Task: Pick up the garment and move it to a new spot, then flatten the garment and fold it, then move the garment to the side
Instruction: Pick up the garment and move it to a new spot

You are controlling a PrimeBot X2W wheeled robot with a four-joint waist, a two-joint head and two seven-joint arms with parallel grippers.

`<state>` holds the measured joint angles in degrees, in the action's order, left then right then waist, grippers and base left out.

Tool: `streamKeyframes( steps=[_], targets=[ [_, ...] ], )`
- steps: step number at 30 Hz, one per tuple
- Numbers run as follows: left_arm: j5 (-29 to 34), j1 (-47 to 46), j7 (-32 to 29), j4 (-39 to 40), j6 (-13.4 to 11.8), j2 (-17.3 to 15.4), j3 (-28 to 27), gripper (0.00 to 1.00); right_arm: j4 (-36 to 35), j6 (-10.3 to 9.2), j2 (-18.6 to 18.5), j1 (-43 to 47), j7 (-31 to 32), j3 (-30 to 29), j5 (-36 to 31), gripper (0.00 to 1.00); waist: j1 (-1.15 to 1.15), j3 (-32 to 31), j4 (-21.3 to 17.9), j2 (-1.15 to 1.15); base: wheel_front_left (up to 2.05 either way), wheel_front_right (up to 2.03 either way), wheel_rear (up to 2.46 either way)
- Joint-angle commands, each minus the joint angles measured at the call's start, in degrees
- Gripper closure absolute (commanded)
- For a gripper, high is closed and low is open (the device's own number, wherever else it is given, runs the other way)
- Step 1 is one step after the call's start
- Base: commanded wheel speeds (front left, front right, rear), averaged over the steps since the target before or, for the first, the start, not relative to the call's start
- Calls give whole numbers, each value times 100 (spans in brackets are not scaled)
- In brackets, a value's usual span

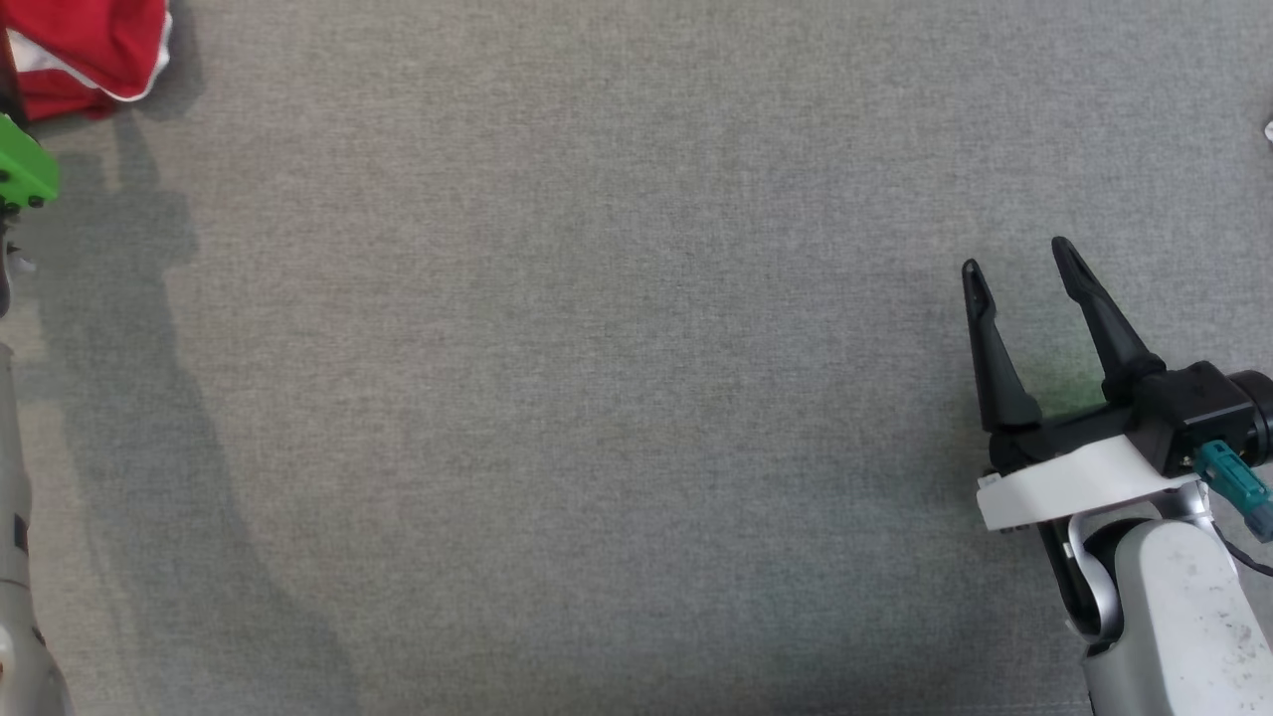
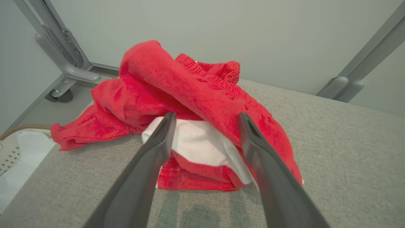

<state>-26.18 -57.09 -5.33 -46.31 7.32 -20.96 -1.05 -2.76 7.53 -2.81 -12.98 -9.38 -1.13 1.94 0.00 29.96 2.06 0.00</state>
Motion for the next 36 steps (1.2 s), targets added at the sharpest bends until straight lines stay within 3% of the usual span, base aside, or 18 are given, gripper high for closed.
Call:
streamKeyframes(
  steps=[1, 7, 8, 10, 11, 18, 24, 36],
  targets=[
    [-53, -108, 26, -74, 13, -48, 20, 0, -26, -9, -18, -86, -46, -6, -15, 0, 0, 341, -250, 0, 0, 0, 0],
    [-92, -263, 127, -358, 16, -108, 103, 0, 22, -9, -19, -140, -92, -17, 22, 0, 0, 413, -283, 0, 0, 0, 0],
    [-83, -287, 178, -382, 16, -125, 109, 25, 36, -9, -19, -149, -99, -11, 26, 0, 0, 412, -285, 0, 0, 0, 0],
    [-39, -355, 295, -443, 5, -158, 125, 89, 77, -9, -19, -160, -119, -1, 37, 0, 0, 396, -282, 0, 0, 0, 0],
    [-9, -383, 382, -472, -16, -167, 136, 100, 108, -9, -19, -164, -126, -1, 43, 0, 0, 372, -279, 0, 0, 0, 0],
    [185, -459, 777, -503, -11, -299, 368, 100, 343, -9, -19, -159, -212, 34, 97, 0, 0, 1, -263, 0, 0, 0, 0],
    [383, -469, 893, -273, 17, -350, 822, 100, 701, -9, -20, -73, -340, 129, 244, 0, 0, -671, -306, 0, 0, 0, 0],
    [82, 5, 615, 943, 11, 69, 2712, 100, 1335, -9, -20, 270, -497, 331, 525, 0, 0, -2272, -539, 0, 0, 0, 0]
  ],
)
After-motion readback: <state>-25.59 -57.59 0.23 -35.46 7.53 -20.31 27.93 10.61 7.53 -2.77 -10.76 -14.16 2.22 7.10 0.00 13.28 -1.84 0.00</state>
